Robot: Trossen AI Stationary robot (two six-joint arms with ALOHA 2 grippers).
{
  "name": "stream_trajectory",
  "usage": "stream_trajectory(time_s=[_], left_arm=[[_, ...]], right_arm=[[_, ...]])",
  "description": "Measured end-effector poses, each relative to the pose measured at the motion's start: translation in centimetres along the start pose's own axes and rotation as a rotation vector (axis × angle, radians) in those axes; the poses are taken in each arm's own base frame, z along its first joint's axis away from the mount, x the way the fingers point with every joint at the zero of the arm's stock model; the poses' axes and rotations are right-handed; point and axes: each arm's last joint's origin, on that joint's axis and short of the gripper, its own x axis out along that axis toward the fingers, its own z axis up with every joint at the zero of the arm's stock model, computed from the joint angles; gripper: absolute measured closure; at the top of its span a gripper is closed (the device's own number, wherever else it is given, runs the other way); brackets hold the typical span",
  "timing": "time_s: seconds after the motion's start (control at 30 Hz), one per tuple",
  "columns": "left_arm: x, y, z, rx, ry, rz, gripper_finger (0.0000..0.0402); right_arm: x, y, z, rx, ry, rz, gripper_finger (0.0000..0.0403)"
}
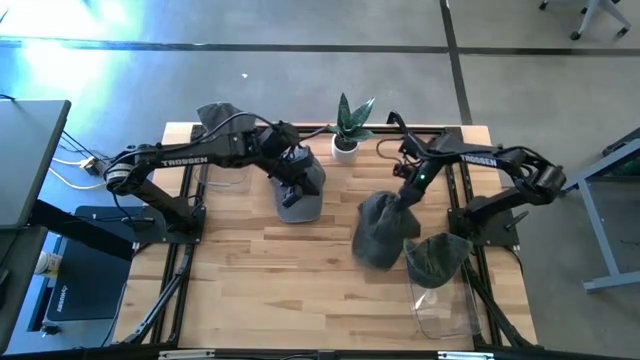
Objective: Pick & Place hat
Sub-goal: Put the black cap into the bottom transparent bin
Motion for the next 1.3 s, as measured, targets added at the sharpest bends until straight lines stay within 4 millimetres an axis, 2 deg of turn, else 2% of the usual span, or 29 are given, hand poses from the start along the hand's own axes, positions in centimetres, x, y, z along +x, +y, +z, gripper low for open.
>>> stream_trajectory(time_s=[0.1,0.27,0.3,0.43,0.53,0.63,0.7,0.8,0.87,0.97,1.07,1.17,1.3], left_arm=[[-0.1,0.1,0.3,-0.037,-0.034,0.05,0.0402],[-1.5,-0.4,0.8,-0.076,-0.125,0.171,0.0402],[-1.7,-0.7,0.8,-0.083,-0.136,0.188,0.0402],[-2.3,-1.8,0.8,-0.07,-0.19,0.266,0.0402],[-2.4,-2.7,1.0,-0.047,-0.237,0.296,0.0402],[-2.2,-2.9,1.4,-0.025,-0.285,0.282,0.04],[-2.5,-3.4,2.4,0.044,-0.369,0.208,0.0392],[-2.8,-4.2,3.7,0.223,-0.478,0.066,0.0355],[-2.5,-4.4,4.2,0.323,-0.511,0.021,0.0314],[-2.4,-4.6,4.1,0.385,-0.503,-0.023,0.024],[-2.4,-4.6,3.8,0.363,-0.465,-0.056,0.0166],[-1.6,-4.2,3.3,0.323,-0.389,-0.084,0.011],[-0.1,-3.3,2.9,0.286,-0.336,-0.047,0.0079]], right_arm=[[1.1,1.4,0.3,-0.075,0.01,0.094,0.0237],[2.2,4.4,1.2,-0.222,-0.037,0.215,0.0374],[2.3,5.2,1.4,-0.258,-0.061,0.237,0.0388],[1.6,8.6,2.2,-0.361,-0.206,0.297,0.0376],[0.6,11.1,2.3,-0.408,-0.336,0.338,0.0391],[-0.3,13.2,2.1,-0.43,-0.447,0.386,0.0393],[-0.5,14.3,2.0,-0.416,-0.482,0.42,0.0391],[-0.7,16.1,2.1,-0.421,-0.491,0.429,0.0398],[-1.1,17.4,2.4,-0.428,-0.497,0.427,0.0395],[-1.7,19.2,3.1,-0.432,-0.504,0.406,0.0396],[-2.3,20.7,3.7,-0.45,-0.517,0.372,0.0398],[-2.9,21.9,4.1,-0.454,-0.532,0.335,0.0394],[-3.1,23.2,4.5,-0.472,-0.526,0.342,0.0399]])
